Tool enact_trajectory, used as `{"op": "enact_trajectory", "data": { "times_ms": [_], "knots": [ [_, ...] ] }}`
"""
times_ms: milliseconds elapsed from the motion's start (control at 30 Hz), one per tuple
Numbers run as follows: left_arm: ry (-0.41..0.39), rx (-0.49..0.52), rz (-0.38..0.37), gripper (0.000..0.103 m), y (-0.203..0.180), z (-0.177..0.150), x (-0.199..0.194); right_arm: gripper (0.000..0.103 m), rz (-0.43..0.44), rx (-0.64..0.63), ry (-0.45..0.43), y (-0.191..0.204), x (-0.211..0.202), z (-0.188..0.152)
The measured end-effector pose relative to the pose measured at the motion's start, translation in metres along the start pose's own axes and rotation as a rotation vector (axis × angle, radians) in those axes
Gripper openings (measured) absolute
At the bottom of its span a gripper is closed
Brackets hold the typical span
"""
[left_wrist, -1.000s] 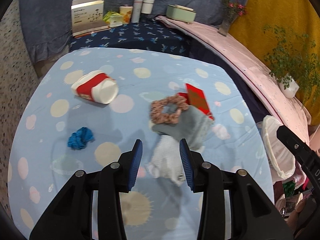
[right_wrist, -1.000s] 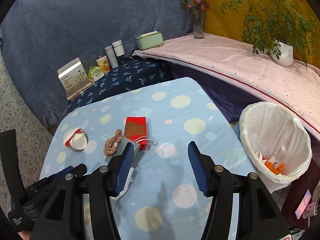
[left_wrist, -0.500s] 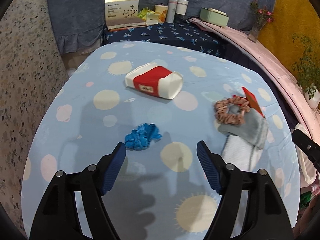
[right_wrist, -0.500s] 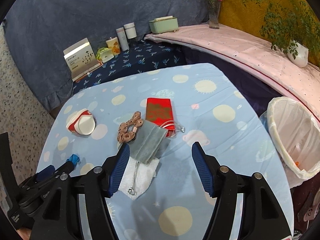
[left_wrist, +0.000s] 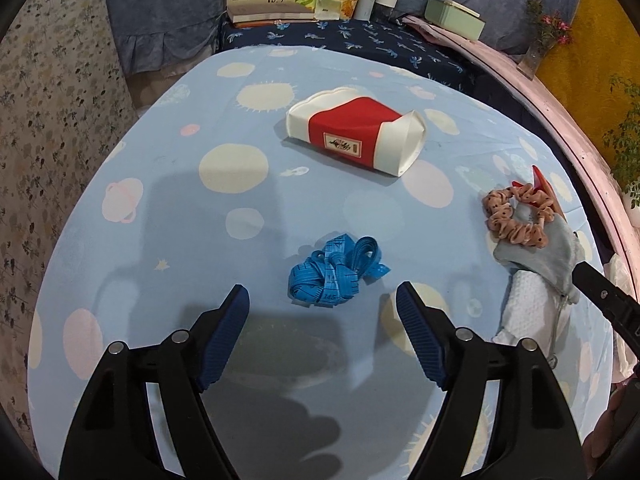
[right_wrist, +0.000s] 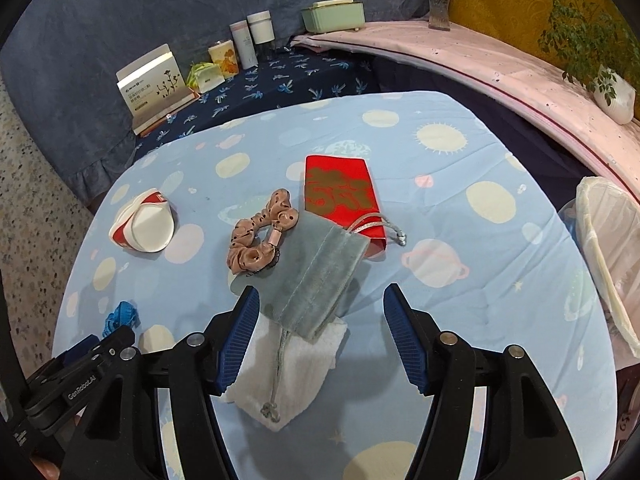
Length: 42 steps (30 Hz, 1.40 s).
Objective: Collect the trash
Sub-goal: 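Grasp the blue cloth with the left gripper while the right gripper grasps the grey pouch, then carry the blue cloth and grey pouch over the wastebasket with both grippers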
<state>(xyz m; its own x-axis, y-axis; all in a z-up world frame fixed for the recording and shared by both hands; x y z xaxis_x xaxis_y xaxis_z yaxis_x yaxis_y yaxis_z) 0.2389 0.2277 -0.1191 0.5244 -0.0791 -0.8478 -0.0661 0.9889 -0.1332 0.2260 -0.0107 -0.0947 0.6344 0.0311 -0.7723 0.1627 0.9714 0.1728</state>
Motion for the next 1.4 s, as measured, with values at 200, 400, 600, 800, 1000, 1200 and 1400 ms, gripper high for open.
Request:
{"op": "enact_trajectory", "data": {
  "times_ms": [200, 400, 600, 800, 1000, 1200, 1400],
  "knots": [
    [-0.001, 0.003, -0.014, 0.071, 0.001, 0.002, 0.004, 0.062, 0.003, 0.009, 0.017, -0.001, 0.013, 0.001],
    [-0.003, 0.019, -0.032, 0.048, -0.004, 0.005, 0.004, 0.054, 0.018, 0.019, 0.027, 0.001, 0.020, 0.001],
    [-0.003, 0.043, -0.048, 0.029, -0.011, 0.004, -0.001, 0.021, 0.033, 0.015, 0.027, 0.000, 0.017, -0.001],
    [-0.021, 0.071, -0.070, 0.027, -0.024, 0.001, -0.014, 0.009, 0.048, 0.016, -0.006, -0.003, -0.002, 0.003],
    [-0.046, 0.101, -0.097, 0.027, -0.047, 0.000, -0.033, 0.007, 0.068, 0.024, -0.069, -0.010, -0.035, 0.011],
    [-0.075, 0.140, -0.126, 0.027, -0.075, -0.002, -0.056, 0.007, 0.076, 0.042, -0.130, -0.025, -0.069, 0.018],
    [-0.102, 0.190, -0.154, 0.027, -0.106, -0.007, -0.077, 0.007, 0.065, 0.071, -0.185, -0.048, -0.100, 0.023]
  ]
}}
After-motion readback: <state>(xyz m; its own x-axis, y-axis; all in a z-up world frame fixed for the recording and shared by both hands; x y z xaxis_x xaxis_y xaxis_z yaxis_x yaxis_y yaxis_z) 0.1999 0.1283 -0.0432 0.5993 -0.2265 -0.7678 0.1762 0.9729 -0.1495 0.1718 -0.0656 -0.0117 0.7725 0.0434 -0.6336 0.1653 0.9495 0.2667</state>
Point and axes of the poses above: each gripper's, at about its wrist camera, not at the fingertips, and x roughly the way its jaws point, y to its left, z to its top, the point moved 3 cm from there along x, roughly the way its jaws point, and after that the axes turned 2 degrees about z, right-handed, at the moved point
